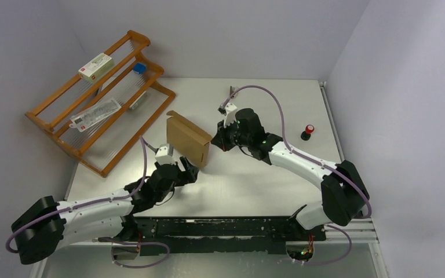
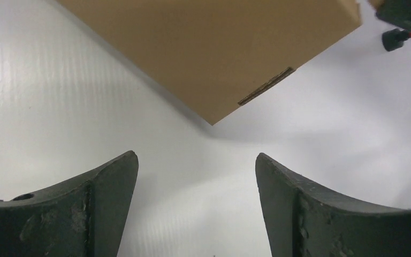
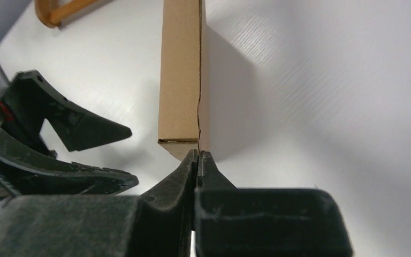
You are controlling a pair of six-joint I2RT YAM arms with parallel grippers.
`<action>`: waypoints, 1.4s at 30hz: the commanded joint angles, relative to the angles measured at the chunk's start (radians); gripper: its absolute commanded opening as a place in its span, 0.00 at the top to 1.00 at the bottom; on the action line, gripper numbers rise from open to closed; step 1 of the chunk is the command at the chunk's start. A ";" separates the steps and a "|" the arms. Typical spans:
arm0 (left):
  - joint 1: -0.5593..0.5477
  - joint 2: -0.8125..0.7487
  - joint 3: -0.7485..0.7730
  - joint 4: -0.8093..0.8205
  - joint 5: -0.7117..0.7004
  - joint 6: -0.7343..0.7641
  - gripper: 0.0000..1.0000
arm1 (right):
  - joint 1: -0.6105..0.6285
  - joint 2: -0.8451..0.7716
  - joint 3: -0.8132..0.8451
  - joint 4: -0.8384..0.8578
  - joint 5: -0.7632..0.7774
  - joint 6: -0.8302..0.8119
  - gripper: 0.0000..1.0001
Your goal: Fold the paper box
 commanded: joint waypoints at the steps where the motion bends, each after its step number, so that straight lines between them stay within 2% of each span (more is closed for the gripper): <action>1: 0.003 0.033 0.027 0.194 -0.025 0.081 0.15 | -0.004 -0.027 0.012 -0.051 0.033 -0.212 1.00; 4: 0.004 0.011 0.035 0.168 -0.041 0.126 0.14 | -0.003 -0.029 0.016 -0.084 0.041 -0.273 1.00; 10: 0.031 -0.127 0.026 0.090 -0.096 0.188 0.13 | -0.001 -0.065 -0.023 -0.080 0.064 -0.325 1.00; 15: 0.145 -0.215 0.106 -0.015 -0.098 0.311 0.13 | -0.001 -0.085 -0.042 -0.094 0.046 -0.353 0.98; 20: 0.314 -0.138 0.269 -0.138 -0.023 0.413 0.10 | -0.002 -0.095 -0.043 -0.107 0.083 -0.352 0.94; 24: 0.426 -0.035 0.416 -0.240 0.102 0.489 0.09 | -0.002 -0.103 -0.030 -0.132 0.083 -0.348 0.88; 31: 0.608 0.082 0.624 -0.389 0.336 0.749 0.10 | 0.000 -0.130 -0.017 -0.165 0.111 -0.328 0.71; 34: 0.670 0.116 0.657 -0.403 0.397 0.857 0.10 | 0.000 -0.143 -0.001 -0.197 0.111 -0.301 0.62; 38: 0.709 0.163 0.686 -0.404 0.505 0.957 0.11 | 0.000 -0.147 0.064 -0.299 0.117 -0.270 0.45; 42: 0.766 0.196 0.703 -0.400 0.631 1.021 0.12 | 0.001 -0.143 0.130 -0.407 0.135 -0.235 0.36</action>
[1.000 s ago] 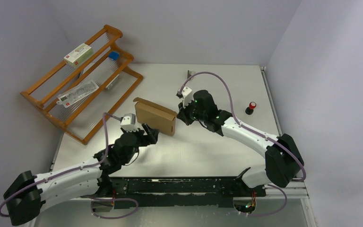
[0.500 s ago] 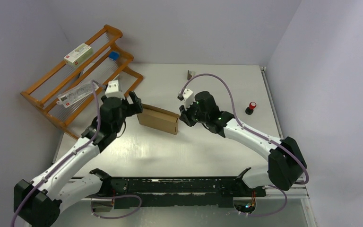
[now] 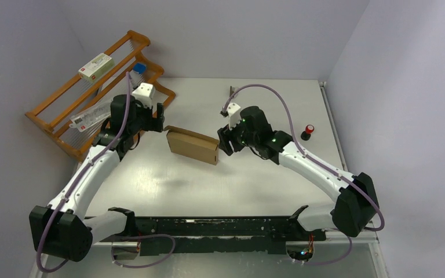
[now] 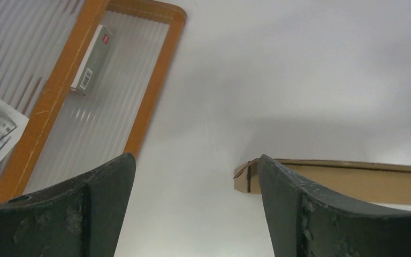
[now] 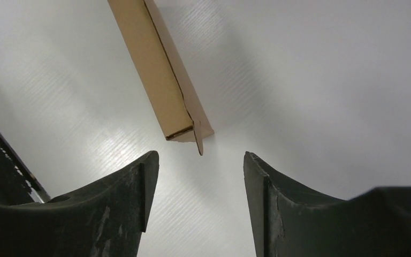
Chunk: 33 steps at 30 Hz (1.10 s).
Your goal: Fold the paper box
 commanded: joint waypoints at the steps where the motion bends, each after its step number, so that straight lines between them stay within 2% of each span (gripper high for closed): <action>1: 0.061 0.015 0.028 -0.007 0.196 0.135 0.12 | 0.003 -0.016 0.092 -0.152 0.042 0.059 0.36; 4: 0.101 0.024 0.023 -0.001 0.293 0.176 0.11 | 0.025 0.014 0.149 -0.209 0.059 0.057 0.36; 7: 0.114 0.053 0.056 -0.004 0.315 0.190 0.12 | 0.064 0.047 0.195 -0.236 0.121 0.072 0.37; 10: 0.116 0.078 0.090 -0.014 0.419 0.233 0.12 | 0.086 0.081 0.224 -0.248 0.162 0.079 0.41; 15: 0.116 0.124 0.128 -0.065 0.469 0.271 0.11 | 0.120 0.140 0.260 -0.287 0.213 0.089 0.45; 18: 0.116 0.092 0.075 -0.019 0.522 0.272 0.16 | 0.123 0.141 0.247 -0.283 0.221 0.110 0.44; 20: 0.116 0.055 0.033 0.031 0.526 0.257 0.19 | 0.122 0.140 0.240 -0.273 0.223 0.119 0.43; 24: 0.114 0.008 -0.022 0.083 0.495 0.257 0.12 | 0.122 0.145 0.243 -0.250 0.201 0.113 0.42; 33: 0.113 0.042 -0.006 0.020 0.486 0.308 0.17 | 0.118 0.129 0.206 -0.168 0.177 0.116 0.47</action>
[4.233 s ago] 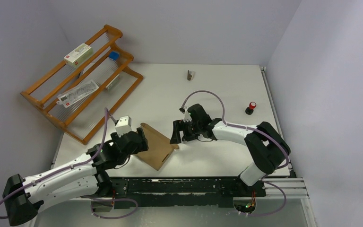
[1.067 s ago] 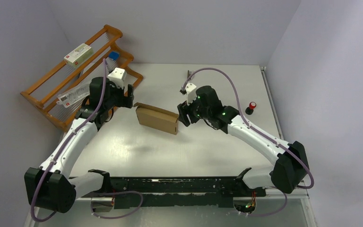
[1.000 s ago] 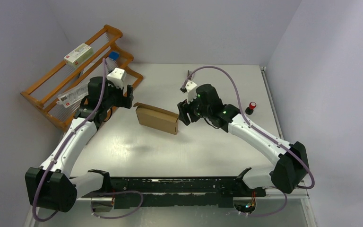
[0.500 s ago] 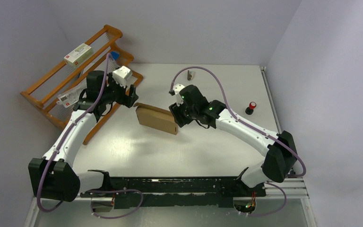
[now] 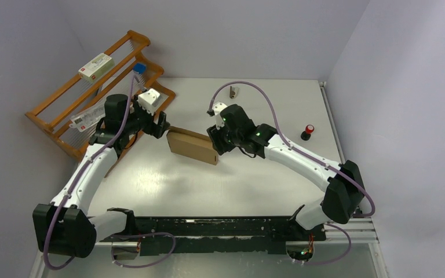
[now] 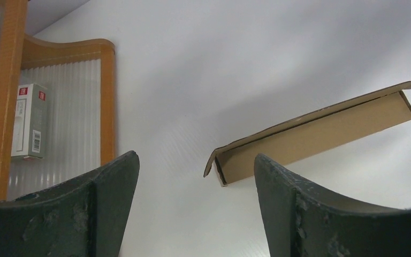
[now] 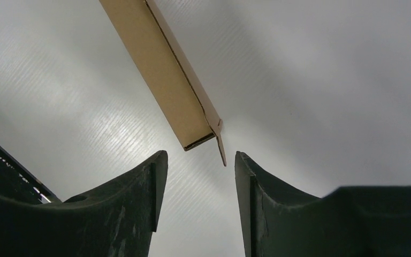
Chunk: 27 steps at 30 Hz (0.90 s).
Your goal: Fold the paper box
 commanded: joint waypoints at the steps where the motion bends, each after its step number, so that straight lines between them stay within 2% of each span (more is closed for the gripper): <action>1: 0.005 0.013 0.007 0.005 0.020 0.040 0.17 | -0.003 0.002 -0.001 0.038 -0.004 0.010 0.48; 6: 0.005 0.034 0.007 -0.006 0.001 0.060 0.21 | -0.006 0.044 0.028 0.017 0.022 -0.006 0.57; 11: 0.005 0.092 0.054 -0.063 0.031 0.100 0.30 | -0.008 0.055 0.034 0.011 0.054 -0.024 0.61; 15: 0.010 0.115 0.071 -0.080 0.048 0.114 0.32 | -0.009 0.058 0.041 0.008 0.058 -0.033 0.68; 18: 0.014 0.121 0.071 -0.080 0.047 0.114 0.32 | -0.009 0.061 0.046 0.005 0.054 -0.037 0.69; 27: 0.035 0.150 0.092 -0.089 0.098 0.130 0.36 | -0.009 0.057 0.041 0.000 0.078 -0.046 0.88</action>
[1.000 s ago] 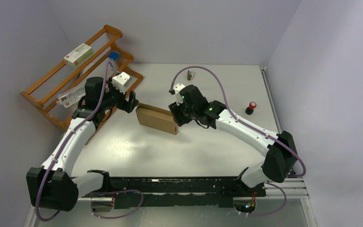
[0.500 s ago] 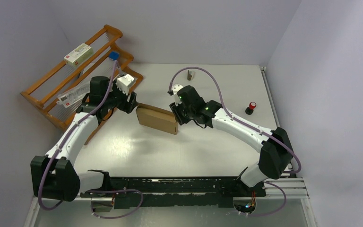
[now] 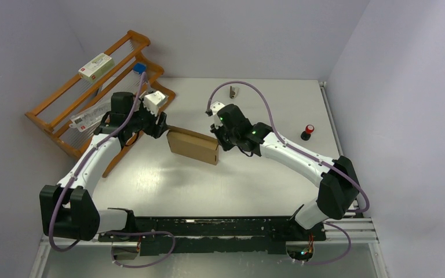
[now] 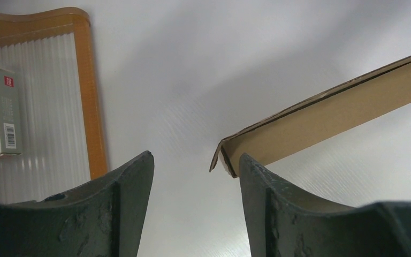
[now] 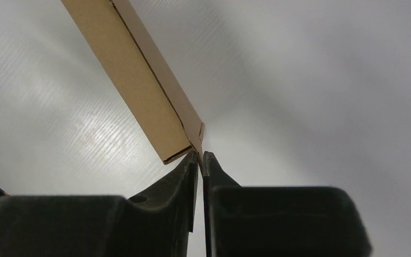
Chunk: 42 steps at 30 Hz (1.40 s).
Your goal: Fold the paper box
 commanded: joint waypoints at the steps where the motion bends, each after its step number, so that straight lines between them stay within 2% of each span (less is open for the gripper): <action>1: 0.034 0.040 0.063 -0.021 0.109 0.032 0.37 | -0.003 0.004 0.026 -0.007 0.023 -0.019 0.91; 5: 0.076 0.083 0.107 -0.053 0.236 0.044 0.44 | -0.003 0.009 0.024 -0.004 0.003 -0.032 1.00; 9: 0.084 0.112 0.127 -0.091 0.295 0.070 0.47 | -0.003 0.017 0.028 -0.009 0.001 -0.056 1.00; 12: 0.084 0.119 0.126 -0.098 0.305 0.083 0.49 | -0.003 0.014 0.031 -0.010 -0.001 -0.067 1.00; 18: 0.084 0.108 0.099 -0.082 0.306 0.106 0.46 | -0.003 0.017 0.033 -0.009 -0.014 -0.073 1.00; 29: 0.084 0.157 0.123 -0.116 0.353 0.117 0.50 | -0.003 0.010 0.033 -0.006 -0.032 -0.066 1.00; 42: 0.083 0.171 0.126 -0.131 0.371 0.109 0.73 | -0.003 0.017 0.044 0.000 -0.034 -0.066 1.00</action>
